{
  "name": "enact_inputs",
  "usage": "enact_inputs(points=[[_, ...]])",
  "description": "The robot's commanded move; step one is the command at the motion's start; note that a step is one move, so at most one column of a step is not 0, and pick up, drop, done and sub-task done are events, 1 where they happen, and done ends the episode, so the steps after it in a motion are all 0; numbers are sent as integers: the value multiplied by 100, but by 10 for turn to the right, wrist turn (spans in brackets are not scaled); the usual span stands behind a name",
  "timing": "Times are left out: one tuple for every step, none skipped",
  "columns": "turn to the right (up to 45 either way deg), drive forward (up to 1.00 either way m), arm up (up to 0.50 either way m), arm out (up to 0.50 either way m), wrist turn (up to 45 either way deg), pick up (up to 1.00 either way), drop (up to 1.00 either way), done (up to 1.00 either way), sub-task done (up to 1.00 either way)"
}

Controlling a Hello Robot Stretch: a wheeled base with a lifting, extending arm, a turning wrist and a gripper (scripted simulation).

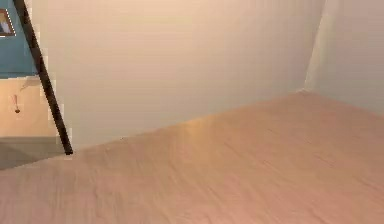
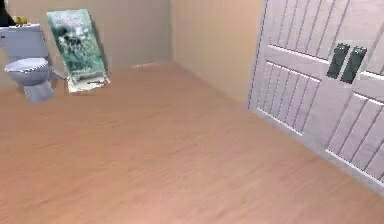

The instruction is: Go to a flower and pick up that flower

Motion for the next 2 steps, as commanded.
enact_inputs(points=[[-450, 0, 0, 0, 0, 0, 0, 0, 0], [0, 100, 0, 0, 0, 0, 0, 0, 0]])
